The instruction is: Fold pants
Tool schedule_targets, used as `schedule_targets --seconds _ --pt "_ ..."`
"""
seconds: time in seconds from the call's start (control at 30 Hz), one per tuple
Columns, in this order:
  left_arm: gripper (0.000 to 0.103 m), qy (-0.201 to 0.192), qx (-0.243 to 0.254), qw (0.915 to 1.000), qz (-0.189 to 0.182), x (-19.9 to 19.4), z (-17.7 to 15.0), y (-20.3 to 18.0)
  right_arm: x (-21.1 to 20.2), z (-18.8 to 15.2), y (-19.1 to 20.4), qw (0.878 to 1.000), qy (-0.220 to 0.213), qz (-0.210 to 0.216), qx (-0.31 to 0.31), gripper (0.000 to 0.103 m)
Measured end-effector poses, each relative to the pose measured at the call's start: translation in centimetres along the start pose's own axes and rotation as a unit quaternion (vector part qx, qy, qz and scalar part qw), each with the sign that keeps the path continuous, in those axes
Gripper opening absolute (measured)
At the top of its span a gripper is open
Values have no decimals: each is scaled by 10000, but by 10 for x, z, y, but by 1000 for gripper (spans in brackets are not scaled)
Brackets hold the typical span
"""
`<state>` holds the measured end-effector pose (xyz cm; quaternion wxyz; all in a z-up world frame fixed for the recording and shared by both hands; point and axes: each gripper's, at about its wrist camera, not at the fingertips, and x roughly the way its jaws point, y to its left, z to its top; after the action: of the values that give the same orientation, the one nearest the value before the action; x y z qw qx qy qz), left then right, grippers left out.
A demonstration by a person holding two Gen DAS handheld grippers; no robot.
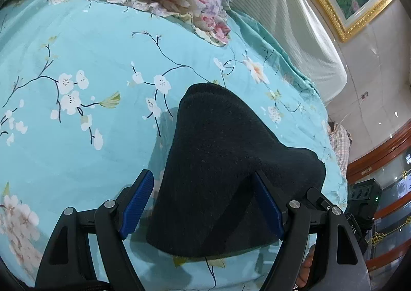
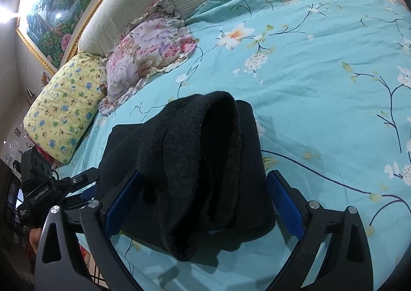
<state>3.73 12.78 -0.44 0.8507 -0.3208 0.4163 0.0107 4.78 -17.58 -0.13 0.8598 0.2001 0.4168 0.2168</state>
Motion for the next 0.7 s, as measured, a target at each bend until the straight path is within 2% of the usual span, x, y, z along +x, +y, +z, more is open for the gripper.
schedule_targets --seconds 0.23,0.4,0.6,0.7 --pt "79 90 54 9998 152 15 3 -4 11 -1 -9 9998 157 39 112 97" --pt "79 163 193 9989 390 27 7 -8 16 1 -10 9997 229 57 105 88" --pt "79 281 286 9976 558 41 9 -11 21 1 -12 9995 284 90 105 84" --pt "76 310 434 9964 663 46 11 -16 22 0 -12 9994 315 94 90 82"
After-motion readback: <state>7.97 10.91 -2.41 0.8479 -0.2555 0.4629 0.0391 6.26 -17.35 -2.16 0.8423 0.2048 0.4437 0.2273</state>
